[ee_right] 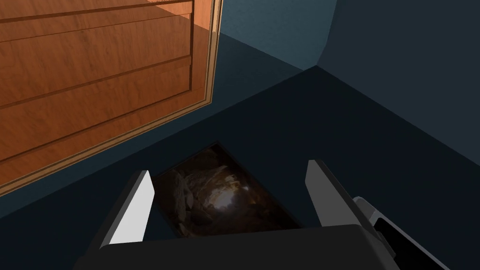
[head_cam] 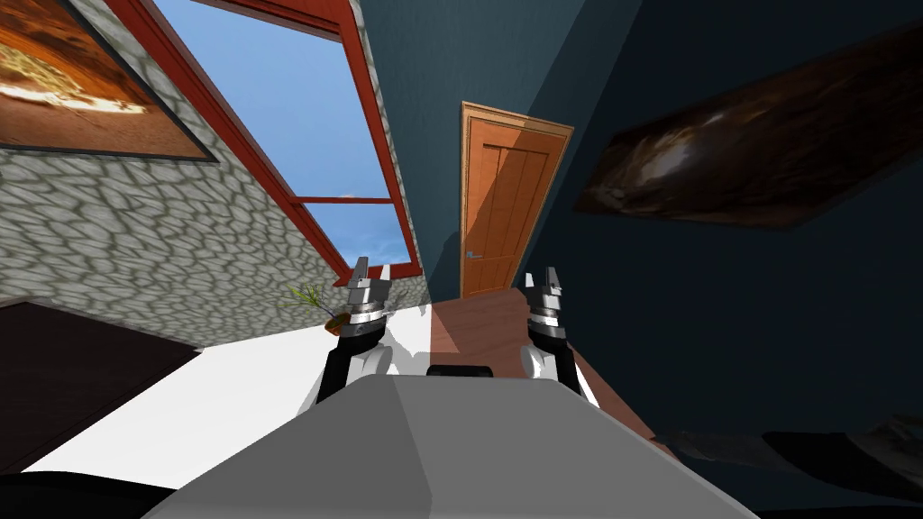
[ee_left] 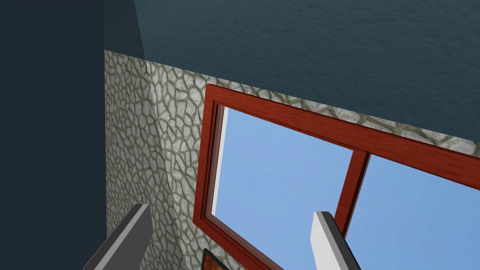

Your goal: Pull the door open

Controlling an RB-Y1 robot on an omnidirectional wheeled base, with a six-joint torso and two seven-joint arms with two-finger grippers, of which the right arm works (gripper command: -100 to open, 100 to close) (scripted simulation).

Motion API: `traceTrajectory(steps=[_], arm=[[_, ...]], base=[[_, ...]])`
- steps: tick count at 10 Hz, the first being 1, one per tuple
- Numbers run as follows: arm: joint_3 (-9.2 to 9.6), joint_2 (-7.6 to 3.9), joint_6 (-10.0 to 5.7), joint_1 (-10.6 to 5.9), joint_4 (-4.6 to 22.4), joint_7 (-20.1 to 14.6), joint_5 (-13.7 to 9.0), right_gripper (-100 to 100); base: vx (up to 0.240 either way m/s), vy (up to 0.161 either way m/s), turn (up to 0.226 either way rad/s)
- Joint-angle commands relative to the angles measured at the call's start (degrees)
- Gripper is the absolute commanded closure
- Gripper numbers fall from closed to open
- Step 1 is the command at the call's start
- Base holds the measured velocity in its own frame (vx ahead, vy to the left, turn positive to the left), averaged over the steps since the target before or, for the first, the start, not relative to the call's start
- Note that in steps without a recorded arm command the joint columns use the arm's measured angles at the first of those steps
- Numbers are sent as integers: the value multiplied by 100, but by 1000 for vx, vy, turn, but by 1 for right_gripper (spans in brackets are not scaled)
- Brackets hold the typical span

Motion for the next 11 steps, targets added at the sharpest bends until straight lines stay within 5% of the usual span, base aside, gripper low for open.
traceTrajectory(steps=[1,11], arm=[[0,-52,-10,-78,191,-27,-4,-100],[18,-428,-358,-546,1802,-241,-40,-100]], base=[[105,5,54],[100,6,61]])
